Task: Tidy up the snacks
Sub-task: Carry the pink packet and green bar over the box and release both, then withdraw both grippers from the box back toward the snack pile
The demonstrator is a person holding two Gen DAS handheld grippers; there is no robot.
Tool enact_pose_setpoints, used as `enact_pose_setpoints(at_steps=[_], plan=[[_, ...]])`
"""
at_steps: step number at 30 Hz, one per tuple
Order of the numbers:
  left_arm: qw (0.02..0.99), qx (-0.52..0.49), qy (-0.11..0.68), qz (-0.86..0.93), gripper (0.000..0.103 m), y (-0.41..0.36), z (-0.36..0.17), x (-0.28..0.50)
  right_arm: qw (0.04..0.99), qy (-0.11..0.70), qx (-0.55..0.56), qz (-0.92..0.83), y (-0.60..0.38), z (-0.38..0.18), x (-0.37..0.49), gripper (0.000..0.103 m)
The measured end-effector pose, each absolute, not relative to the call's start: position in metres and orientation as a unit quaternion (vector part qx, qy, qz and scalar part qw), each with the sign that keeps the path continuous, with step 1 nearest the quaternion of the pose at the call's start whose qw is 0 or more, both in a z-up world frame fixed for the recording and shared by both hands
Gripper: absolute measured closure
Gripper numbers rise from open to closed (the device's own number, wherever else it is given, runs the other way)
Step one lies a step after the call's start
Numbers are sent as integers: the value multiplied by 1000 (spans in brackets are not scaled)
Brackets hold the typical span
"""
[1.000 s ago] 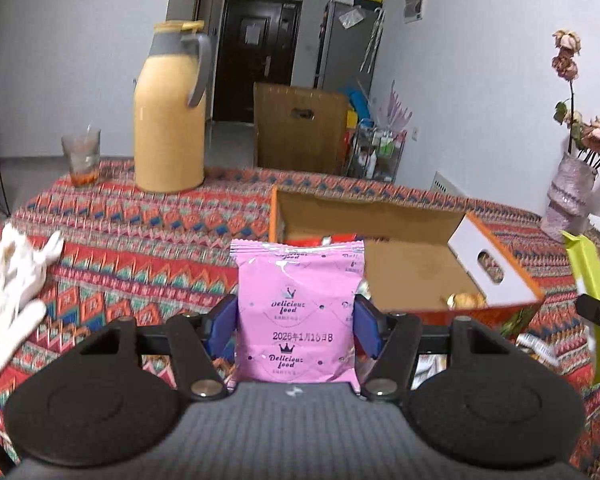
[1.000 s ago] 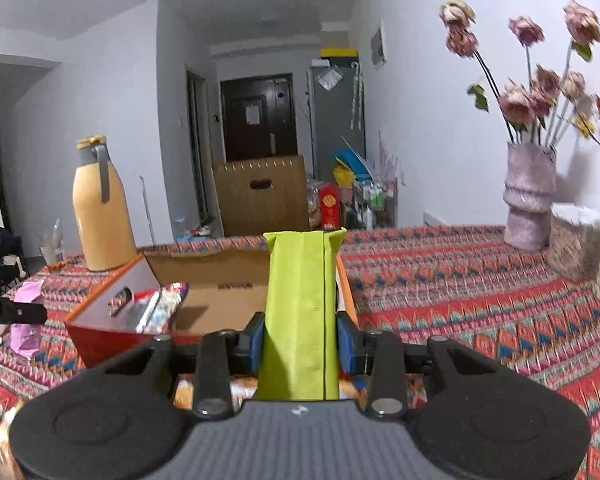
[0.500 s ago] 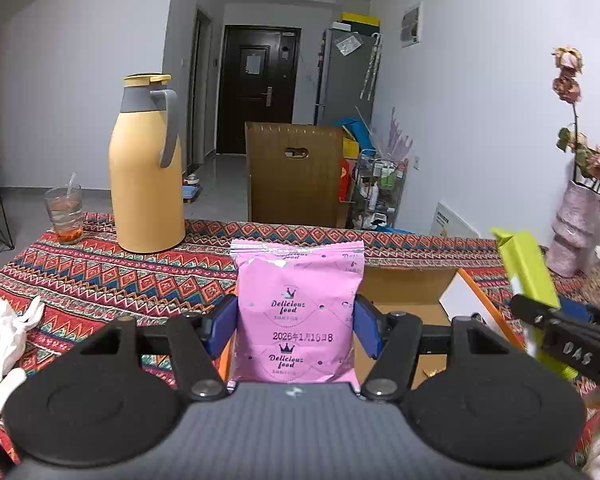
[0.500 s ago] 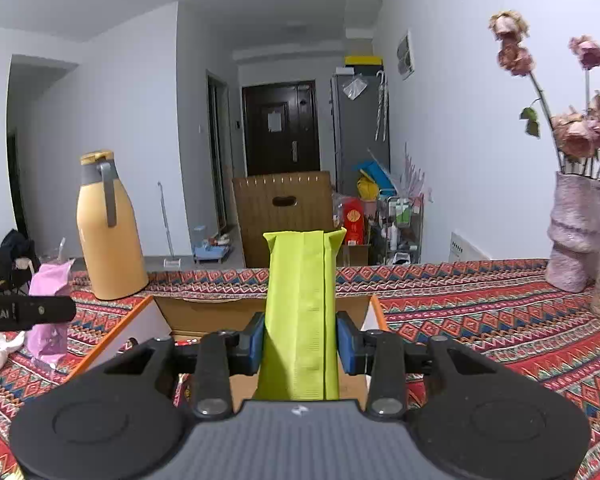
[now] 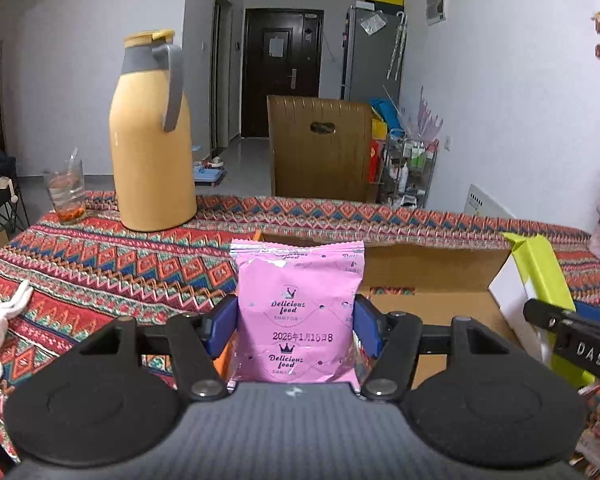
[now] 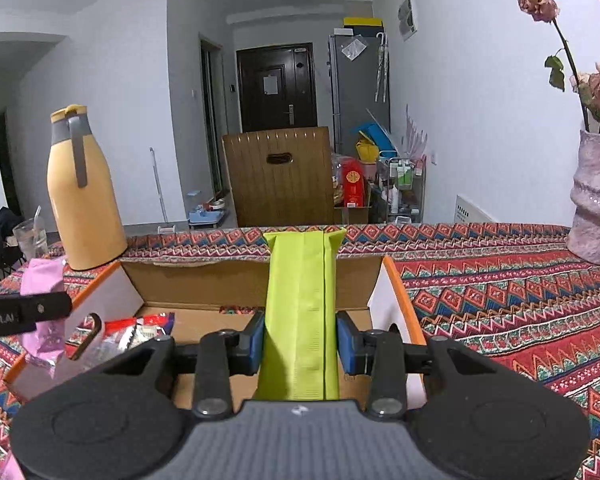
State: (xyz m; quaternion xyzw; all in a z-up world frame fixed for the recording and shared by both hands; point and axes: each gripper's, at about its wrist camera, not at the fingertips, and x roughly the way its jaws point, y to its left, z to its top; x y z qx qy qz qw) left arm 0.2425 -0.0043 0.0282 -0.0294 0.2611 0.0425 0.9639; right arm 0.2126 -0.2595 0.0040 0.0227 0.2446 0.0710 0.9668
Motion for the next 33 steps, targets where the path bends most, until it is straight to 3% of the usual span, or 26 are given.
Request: enact_pose_setpoints(at_steps=[11,13,15,17,18,20,22,33], plan=[[961,-29,274,34,40,-2,17,243,957,278,19,77,-256,-13,225,65],[963,-28,267,32,29,-2,19,240,957,278,20,80,-255,-13,224,66],[966,-32,255,32,19,-2,21,236,958,275,23,81,-256,-12,222,61],[968,-33,246,31,13,-2,25,232,959,269,26,83,-258,-10,218,39],[969,-36,243,29,1,-1,26,230,960,266,26,82,-257,-9,216,33],[971,-41,232,39,0,0,29,225,963,256,30,83,-260,-6,210,12],[972,-44,227,35,0,1,32,222,966,244,37,81,-263,-3,206,2],[973,-46,222,38,0,0,36,215,974,211,56,61,-274,7,195,0]])
